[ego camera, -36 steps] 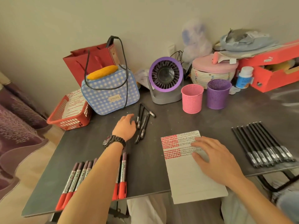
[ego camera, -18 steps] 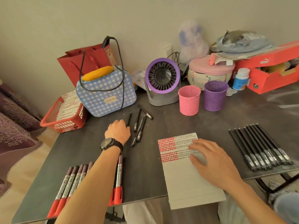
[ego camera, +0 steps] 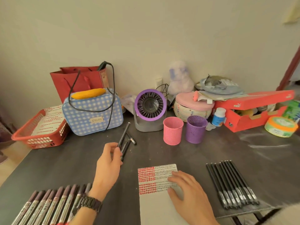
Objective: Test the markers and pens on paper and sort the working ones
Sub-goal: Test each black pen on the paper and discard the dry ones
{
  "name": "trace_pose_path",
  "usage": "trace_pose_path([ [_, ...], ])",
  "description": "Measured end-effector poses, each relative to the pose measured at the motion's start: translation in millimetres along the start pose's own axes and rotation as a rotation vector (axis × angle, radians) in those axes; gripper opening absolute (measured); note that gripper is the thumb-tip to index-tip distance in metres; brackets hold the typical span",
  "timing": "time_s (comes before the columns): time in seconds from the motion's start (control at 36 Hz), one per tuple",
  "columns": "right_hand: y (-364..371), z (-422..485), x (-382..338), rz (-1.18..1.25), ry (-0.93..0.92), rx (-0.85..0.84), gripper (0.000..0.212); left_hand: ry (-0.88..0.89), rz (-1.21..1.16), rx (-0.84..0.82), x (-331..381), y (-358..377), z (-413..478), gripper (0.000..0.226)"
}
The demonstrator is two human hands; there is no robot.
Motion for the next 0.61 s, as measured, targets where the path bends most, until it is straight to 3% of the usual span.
trace_pose_path([
  [0.08, -6, -2, -1, 0.040, 0.033, 0.020, 0.039, 0.052, -0.085, -0.053, 14, 14, -37, 0.018],
  [0.19, -22, -6, -5, 0.280, 0.024, 0.064, 0.048, 0.126, -0.055, -0.183, 18, 41, -75, 0.022],
  [0.33, -32, -5, -6, 0.576, 0.139, -0.005, 0.033, 0.257, 0.009, -0.339, 23, 71, -98, 0.034],
  [0.44, -34, -1, -6, 0.732, 0.216, -0.011, 0.014, 0.283, 0.032, -0.391, 25, 82, -104, 0.027],
  [0.61, -31, -1, 2, 0.828, 0.251, 0.004, 0.019, 0.278, 0.188, -0.541, 26, 99, -113, 0.020],
])
Point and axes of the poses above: each hand's wrist, its own z-axis towards the middle knuckle, its own y-axis out of the palm, x = y × z, the point moved 5 cm from there along z, towards the middle knuckle, and after that the axes turned 6 degrees about y, right-handed, at the moved point
